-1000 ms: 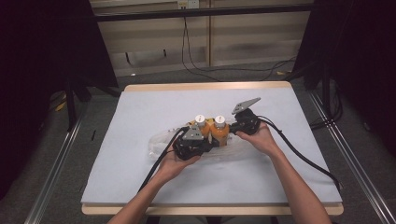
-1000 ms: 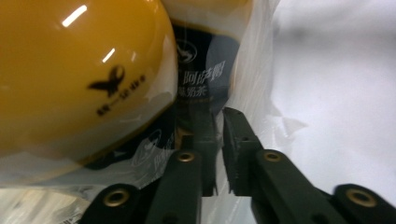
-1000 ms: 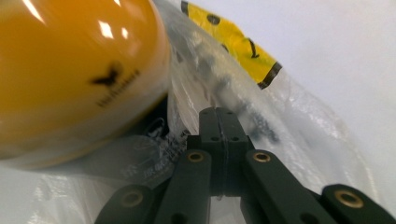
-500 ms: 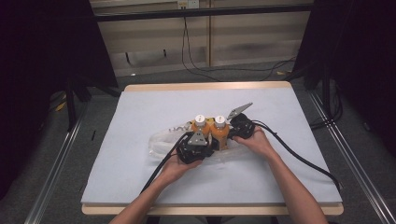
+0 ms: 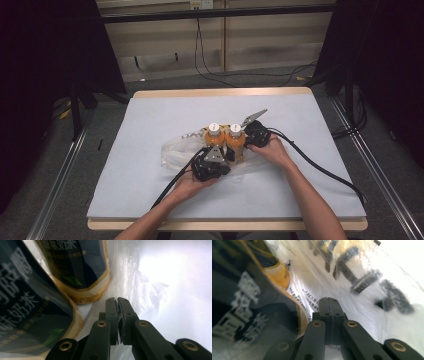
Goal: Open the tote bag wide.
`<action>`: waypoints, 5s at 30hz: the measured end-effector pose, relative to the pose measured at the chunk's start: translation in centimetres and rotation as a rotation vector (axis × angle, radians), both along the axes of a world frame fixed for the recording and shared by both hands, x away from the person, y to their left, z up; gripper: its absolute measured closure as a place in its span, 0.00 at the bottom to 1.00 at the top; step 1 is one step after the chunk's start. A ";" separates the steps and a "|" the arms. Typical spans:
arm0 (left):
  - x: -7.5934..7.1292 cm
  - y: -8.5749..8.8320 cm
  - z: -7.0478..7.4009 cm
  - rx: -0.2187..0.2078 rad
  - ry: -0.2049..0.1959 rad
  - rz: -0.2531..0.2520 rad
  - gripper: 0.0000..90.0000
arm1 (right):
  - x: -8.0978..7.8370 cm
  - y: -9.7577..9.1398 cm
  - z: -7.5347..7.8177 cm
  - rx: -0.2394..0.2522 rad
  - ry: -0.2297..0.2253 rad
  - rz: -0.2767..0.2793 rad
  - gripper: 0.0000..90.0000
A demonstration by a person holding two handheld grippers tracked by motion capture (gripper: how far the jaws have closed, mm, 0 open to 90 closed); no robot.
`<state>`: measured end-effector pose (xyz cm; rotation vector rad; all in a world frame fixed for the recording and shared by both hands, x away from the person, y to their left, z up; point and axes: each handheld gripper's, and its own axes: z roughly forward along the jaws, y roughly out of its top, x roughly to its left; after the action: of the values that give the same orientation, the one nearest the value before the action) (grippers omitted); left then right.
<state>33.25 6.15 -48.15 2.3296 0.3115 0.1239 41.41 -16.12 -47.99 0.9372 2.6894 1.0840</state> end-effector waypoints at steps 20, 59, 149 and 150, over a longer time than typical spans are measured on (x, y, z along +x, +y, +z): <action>-0.9 0.0 -0.1 -0.009 0.017 -0.028 1.00 | 1.2 0.8 -0.1 -0.019 -0.036 -0.052 1.00; -2.2 -0.2 0.1 0.001 0.021 -0.097 1.00 | 5.2 1.7 -0.4 0.000 -0.033 -0.188 1.00; 12.5 2.5 5.0 -0.003 0.093 0.119 1.00 | -8.0 -1.8 2.6 -0.012 -0.069 -0.131 1.00; 12.8 2.5 4.6 0.004 0.109 0.120 1.00 | -8.0 -1.8 2.4 -0.011 -0.060 -0.128 1.00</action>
<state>46.03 8.69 -43.54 2.3255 0.5068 0.0563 33.39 -17.89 -45.61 1.0418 2.5462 1.0525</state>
